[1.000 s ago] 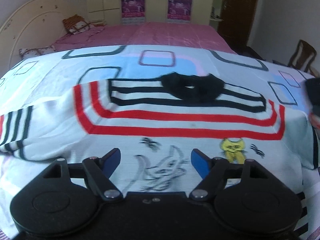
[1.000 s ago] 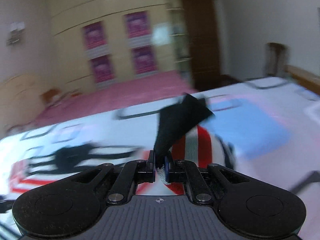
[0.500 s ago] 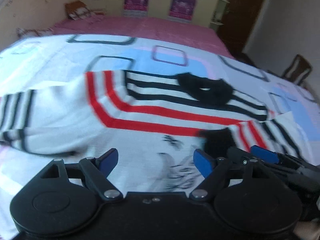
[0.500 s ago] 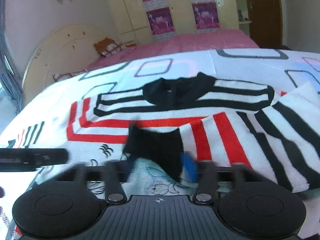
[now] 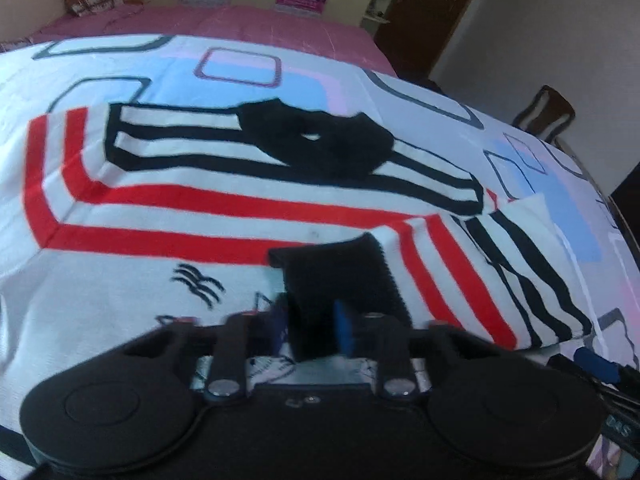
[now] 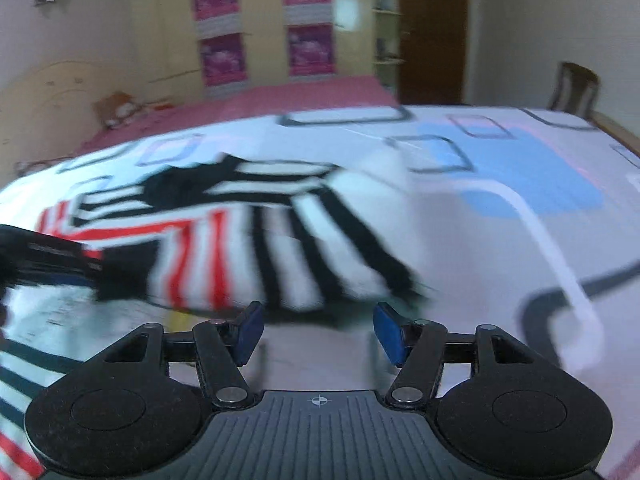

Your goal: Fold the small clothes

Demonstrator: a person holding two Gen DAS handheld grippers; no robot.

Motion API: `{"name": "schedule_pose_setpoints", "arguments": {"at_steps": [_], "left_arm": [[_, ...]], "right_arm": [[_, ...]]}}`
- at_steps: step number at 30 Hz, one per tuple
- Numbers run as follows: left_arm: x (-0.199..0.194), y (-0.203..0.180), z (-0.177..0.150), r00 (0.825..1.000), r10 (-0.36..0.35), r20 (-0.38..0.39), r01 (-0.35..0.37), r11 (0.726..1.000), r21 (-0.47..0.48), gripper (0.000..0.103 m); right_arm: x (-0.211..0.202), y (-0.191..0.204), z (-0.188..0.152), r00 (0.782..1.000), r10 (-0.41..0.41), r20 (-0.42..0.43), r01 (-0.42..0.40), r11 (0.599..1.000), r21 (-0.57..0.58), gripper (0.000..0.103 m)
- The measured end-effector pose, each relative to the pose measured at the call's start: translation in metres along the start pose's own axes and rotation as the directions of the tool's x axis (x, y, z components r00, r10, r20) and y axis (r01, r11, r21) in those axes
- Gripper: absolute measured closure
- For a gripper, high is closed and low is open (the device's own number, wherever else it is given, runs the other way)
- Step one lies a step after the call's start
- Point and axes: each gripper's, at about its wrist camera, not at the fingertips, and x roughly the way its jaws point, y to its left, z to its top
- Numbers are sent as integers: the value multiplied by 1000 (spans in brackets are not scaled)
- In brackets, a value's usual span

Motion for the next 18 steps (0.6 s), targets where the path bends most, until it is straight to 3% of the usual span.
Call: {"name": "schedule_pose_setpoints", "arguments": {"at_steps": [1,2,8,12,13,14,15,18], "left_arm": [[-1,-2,0,1000,-3,4,3,1000,9,95],[-3,-3,-1,999,-31,17,30,999,22,96],[-35,3,22,990,-103,102,107,993,-40,96],[-65,16,43,977,-87,193,97,994,-46,96],[-70,23,45,975,-70,211,82,995,-49,96],[-73,27,47,975,-50,218,61,997,-46,96],[-73,34,46,976,-25,218,36,998,-47,96],[-60,57,35,985,39,166,-24,996,-91,96]], "right_arm": [[2,-7,-1,1000,-9,-8,9,1000,22,43],[5,-14,-2,1000,-16,-15,16,999,43,43],[19,-27,6,1000,10,-23,-7,994,110,43],[30,-30,13,999,27,-28,-23,989,148,43],[32,-31,14,999,37,-31,-31,987,158,52],[35,-31,16,998,50,-36,-43,985,167,76],[37,-29,17,998,49,-43,-41,985,168,82],[39,-23,16,999,25,-40,-20,991,132,85]]}}
